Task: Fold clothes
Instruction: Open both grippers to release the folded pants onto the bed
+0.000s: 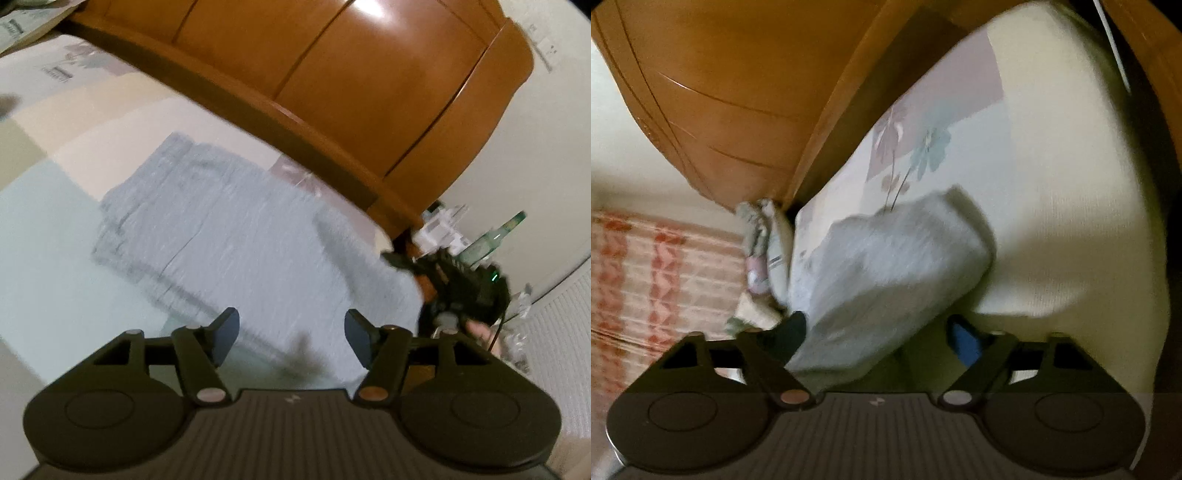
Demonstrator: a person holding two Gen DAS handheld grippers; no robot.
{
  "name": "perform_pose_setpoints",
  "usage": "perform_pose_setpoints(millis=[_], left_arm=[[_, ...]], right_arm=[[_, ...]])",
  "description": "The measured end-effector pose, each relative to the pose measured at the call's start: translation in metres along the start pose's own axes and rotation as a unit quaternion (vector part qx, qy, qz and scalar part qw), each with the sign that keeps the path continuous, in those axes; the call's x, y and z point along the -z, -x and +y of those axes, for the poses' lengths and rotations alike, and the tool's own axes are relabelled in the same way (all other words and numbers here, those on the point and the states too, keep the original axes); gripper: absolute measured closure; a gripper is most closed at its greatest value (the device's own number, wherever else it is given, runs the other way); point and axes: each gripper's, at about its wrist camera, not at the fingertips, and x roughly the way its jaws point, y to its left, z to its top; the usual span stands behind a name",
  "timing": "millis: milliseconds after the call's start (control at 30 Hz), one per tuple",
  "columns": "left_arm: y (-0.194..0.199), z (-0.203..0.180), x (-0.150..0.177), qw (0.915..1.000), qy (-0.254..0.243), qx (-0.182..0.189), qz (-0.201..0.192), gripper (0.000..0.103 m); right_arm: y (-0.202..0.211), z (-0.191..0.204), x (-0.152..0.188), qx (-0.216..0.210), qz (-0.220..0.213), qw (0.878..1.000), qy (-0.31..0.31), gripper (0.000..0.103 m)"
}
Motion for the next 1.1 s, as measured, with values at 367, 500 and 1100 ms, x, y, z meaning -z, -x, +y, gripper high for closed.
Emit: perform_pose_setpoints(millis=[367, 500, 1100], left_arm=[[0.0, 0.012, 0.015, 0.9999, 0.013, -0.01, 0.0, 0.039], [-0.002, 0.016, 0.019, 0.9996, 0.026, -0.006, -0.003, 0.039], [-0.044, 0.113, 0.03, 0.9562, 0.28, 0.048, -0.07, 0.027]], right_arm=[[0.004, 0.031, -0.036, 0.125, -0.06, 0.975, 0.173, 0.092], [0.007, 0.036, -0.053, 0.165, -0.065, 0.96, 0.216, 0.079], [0.041, -0.002, 0.042, 0.051, 0.035, 0.991, 0.12, 0.036]])
